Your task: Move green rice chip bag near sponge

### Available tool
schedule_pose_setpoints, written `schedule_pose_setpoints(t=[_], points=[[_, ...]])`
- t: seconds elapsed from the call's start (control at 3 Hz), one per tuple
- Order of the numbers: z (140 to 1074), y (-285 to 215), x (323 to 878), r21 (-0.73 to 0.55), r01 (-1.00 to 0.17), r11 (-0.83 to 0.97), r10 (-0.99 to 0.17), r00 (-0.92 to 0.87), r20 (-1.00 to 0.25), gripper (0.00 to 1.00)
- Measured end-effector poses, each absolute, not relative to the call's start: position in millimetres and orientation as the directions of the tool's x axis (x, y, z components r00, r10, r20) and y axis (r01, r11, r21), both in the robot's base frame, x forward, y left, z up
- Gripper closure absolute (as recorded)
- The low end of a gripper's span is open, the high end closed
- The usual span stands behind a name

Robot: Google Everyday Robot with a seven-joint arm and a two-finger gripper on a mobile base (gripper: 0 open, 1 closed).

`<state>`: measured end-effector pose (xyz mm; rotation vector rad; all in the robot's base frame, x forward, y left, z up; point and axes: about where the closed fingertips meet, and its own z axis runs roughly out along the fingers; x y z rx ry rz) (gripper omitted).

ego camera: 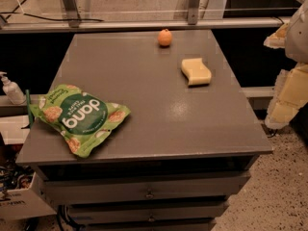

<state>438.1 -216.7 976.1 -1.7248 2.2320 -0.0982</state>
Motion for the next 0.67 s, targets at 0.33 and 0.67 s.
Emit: schedule_pose_setpoints(t=[0.33, 0.67], points=[[976.2, -216.6, 438.1, -0.246, -0.931, 0.270, -0.953, -0.221, -0.207, 0.00], [970.7, -207.1, 438.1, -0.242, -0.930, 0.276, -0.942, -0.212, -0.259, 0.00]])
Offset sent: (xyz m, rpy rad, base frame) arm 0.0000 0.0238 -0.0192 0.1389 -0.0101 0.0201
